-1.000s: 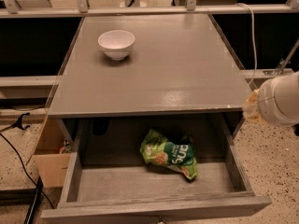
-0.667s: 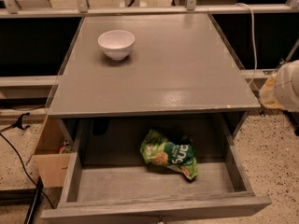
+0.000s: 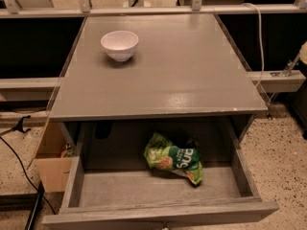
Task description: Place green rice chip bag into top drawer
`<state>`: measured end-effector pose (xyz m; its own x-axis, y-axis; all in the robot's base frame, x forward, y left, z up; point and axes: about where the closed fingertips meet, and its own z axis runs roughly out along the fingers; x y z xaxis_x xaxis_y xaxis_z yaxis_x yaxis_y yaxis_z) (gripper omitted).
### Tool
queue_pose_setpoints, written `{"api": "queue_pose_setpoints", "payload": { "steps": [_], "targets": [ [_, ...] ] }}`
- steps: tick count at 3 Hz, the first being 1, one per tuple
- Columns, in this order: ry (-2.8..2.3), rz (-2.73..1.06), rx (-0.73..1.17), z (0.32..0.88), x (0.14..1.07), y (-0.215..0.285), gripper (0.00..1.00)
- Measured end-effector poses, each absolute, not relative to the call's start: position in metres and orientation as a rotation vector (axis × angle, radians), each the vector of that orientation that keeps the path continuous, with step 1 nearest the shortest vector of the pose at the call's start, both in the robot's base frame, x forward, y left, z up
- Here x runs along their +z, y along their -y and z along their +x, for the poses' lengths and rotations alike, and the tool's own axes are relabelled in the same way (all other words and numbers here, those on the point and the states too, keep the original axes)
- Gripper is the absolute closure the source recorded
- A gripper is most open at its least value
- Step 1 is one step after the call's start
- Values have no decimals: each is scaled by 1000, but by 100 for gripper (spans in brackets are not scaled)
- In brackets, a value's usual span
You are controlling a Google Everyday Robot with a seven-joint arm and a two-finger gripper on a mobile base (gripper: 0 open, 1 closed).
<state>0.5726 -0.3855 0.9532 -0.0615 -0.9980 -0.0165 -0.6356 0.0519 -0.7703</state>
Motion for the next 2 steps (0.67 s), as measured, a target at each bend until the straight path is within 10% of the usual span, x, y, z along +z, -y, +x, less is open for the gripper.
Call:
{"api": "queue_pose_setpoints", "payload": {
  "steps": [2],
  "targets": [
    [-1707, -1602, -825, 582, 984, 383, 57]
  ]
}}
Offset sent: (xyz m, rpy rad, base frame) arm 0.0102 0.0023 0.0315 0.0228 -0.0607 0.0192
